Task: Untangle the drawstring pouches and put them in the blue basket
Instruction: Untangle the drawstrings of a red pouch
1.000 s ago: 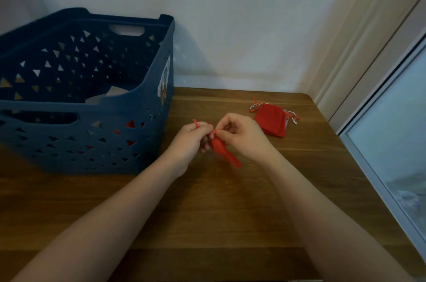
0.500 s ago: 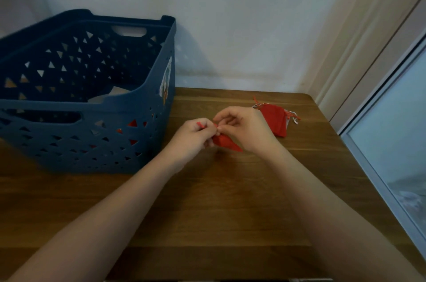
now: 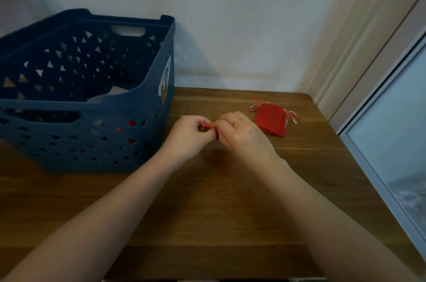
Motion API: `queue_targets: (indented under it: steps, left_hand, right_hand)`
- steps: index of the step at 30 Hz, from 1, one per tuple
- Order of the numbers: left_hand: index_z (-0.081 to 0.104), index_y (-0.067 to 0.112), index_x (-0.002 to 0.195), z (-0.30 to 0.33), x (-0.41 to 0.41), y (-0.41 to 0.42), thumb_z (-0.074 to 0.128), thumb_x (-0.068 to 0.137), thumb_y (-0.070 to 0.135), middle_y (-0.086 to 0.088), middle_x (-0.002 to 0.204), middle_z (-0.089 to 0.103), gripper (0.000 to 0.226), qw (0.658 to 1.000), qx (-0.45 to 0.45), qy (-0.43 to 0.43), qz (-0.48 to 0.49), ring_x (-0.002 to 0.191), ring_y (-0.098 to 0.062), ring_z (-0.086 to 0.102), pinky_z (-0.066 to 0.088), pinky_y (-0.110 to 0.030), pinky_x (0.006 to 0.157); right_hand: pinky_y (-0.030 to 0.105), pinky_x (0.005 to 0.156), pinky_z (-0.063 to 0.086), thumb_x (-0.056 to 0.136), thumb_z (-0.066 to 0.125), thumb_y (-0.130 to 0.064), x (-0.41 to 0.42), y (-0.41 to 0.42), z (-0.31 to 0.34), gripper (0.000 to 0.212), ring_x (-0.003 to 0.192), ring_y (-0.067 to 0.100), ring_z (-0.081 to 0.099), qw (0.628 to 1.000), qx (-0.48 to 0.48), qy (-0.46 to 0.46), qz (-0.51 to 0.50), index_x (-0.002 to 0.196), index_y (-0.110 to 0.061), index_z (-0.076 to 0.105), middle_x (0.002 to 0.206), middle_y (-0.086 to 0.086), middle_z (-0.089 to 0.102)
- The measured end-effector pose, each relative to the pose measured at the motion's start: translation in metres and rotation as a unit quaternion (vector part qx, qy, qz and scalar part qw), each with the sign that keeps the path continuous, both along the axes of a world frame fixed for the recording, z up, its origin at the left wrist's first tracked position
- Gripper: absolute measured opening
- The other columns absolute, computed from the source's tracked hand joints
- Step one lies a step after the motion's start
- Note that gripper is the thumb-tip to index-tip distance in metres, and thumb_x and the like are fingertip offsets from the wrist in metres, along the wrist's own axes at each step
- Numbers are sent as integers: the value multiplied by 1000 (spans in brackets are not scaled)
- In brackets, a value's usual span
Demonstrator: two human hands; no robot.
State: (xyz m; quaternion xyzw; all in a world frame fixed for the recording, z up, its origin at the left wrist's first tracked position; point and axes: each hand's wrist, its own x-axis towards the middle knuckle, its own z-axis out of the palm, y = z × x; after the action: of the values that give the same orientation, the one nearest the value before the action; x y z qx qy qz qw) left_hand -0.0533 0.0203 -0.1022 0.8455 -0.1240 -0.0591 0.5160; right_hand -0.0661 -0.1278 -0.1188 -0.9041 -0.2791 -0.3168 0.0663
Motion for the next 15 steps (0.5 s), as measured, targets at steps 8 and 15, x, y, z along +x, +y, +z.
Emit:
queue_targets:
  steps: [8,15]
  left_hand:
    - [66,21,89,4,-6,-6,62,87,17,7,85,63,6,998,45,-31,43,83,-4,57,44,-20,72]
    - [64,19,91,2,-7,-4,62,87,21,7,86,64,5,997,65,-42,28,84,-5,60,51,-26,77]
  right_hand:
    - [29,58,49,82,60,-5,1,3,0,5,62,22,58,998,9,-60,-16,78,-4,63,69,8,61]
    - [27,55,50,88,44,-21,-3,2,1,24,61,18,61,996,74,44,-9,83,-6,62,69,2,62]
